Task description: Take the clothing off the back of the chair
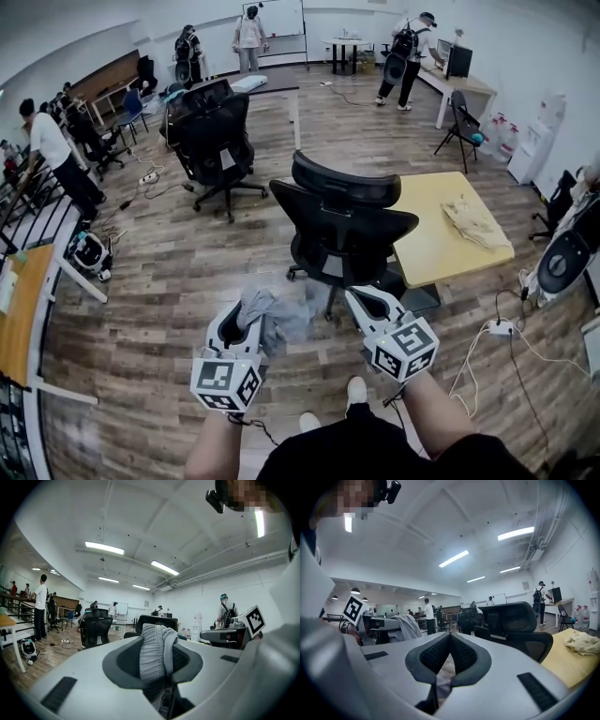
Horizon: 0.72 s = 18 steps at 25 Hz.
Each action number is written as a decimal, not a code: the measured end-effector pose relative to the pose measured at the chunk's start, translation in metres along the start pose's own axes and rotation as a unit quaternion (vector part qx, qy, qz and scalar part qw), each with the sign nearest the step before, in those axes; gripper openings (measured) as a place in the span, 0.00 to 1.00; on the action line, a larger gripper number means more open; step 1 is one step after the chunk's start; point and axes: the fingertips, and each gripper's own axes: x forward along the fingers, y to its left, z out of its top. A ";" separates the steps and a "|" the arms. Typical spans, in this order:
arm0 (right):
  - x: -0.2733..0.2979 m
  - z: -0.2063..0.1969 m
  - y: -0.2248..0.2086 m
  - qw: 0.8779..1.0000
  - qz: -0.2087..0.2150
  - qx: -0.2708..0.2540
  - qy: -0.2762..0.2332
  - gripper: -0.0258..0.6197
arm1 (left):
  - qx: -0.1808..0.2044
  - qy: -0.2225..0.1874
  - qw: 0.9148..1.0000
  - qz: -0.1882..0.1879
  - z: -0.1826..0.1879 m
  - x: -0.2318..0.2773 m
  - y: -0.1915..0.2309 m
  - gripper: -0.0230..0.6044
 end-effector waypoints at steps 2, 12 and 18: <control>-0.004 -0.009 0.012 1.000 -0.005 0.002 0.006 0.06 | -0.008 0.015 1.000 -0.007 -0.018 -0.011 0.001 0.22; -0.029 -0.044 0.043 0.999 -0.029 0.012 0.024 0.06 | -0.030 0.050 0.997 -0.048 -0.072 -0.047 -0.015 0.22; -0.053 -0.033 0.039 0.999 -0.040 0.000 0.022 0.06 | -0.025 0.040 0.996 -0.075 -0.061 -0.043 -0.048 0.22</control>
